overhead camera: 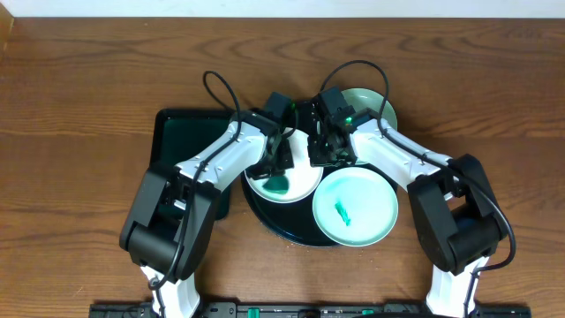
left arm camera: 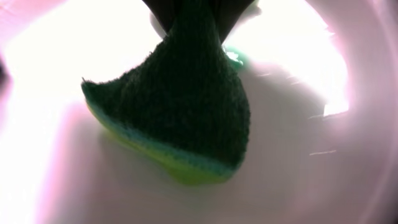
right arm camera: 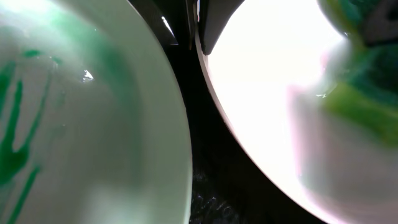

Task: Clean dirty plates on tray and stack at the side
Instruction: 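Scrub white plate with sponge while right gripper holds plate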

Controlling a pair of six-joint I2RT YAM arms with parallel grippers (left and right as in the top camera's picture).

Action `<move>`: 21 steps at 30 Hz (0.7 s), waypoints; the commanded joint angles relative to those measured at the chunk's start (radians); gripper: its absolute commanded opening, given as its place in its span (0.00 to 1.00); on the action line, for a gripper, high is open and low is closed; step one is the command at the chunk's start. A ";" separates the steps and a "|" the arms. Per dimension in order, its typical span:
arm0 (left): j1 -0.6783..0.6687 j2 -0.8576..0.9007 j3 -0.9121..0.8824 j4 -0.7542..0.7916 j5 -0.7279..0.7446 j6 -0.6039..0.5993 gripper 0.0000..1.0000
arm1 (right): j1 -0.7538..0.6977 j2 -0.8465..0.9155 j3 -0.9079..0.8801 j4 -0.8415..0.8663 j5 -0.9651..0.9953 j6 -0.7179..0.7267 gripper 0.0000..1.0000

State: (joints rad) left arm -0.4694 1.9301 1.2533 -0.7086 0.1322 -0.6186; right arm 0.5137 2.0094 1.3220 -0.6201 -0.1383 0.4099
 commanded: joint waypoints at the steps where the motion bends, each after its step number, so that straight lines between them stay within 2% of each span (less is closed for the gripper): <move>1: 0.011 0.017 0.007 -0.056 -0.195 -0.113 0.07 | 0.012 0.022 0.010 0.001 -0.008 0.005 0.01; 2: 0.011 0.017 0.007 -0.062 -0.186 -0.110 0.07 | 0.012 0.022 0.010 0.001 -0.008 0.005 0.01; 4: 0.011 0.017 0.007 -0.046 -0.105 -0.018 0.07 | 0.012 0.022 0.010 0.002 -0.009 0.005 0.01; 7: 0.011 0.017 0.007 0.026 0.109 0.171 0.07 | 0.012 0.022 0.010 0.003 -0.009 0.005 0.01; 9: 0.011 0.017 0.007 0.058 0.194 0.223 0.07 | 0.012 0.022 0.010 0.003 -0.009 0.005 0.01; 11: 0.011 0.017 0.007 0.067 0.138 0.208 0.07 | 0.012 0.022 0.010 0.002 -0.008 0.005 0.01; 15: 0.011 0.017 0.007 0.061 -0.152 0.118 0.07 | 0.012 0.022 0.010 0.000 -0.009 0.005 0.01; 18: 0.015 0.017 0.007 0.063 -0.313 0.075 0.07 | 0.012 0.022 0.010 0.001 -0.008 0.005 0.01; 21: 0.014 0.017 0.007 0.057 -0.312 0.071 0.07 | 0.012 0.022 0.010 0.001 -0.008 0.005 0.01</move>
State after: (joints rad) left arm -0.4664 1.9301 1.2564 -0.6460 -0.0181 -0.5186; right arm 0.5137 2.0094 1.3220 -0.6254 -0.1387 0.4107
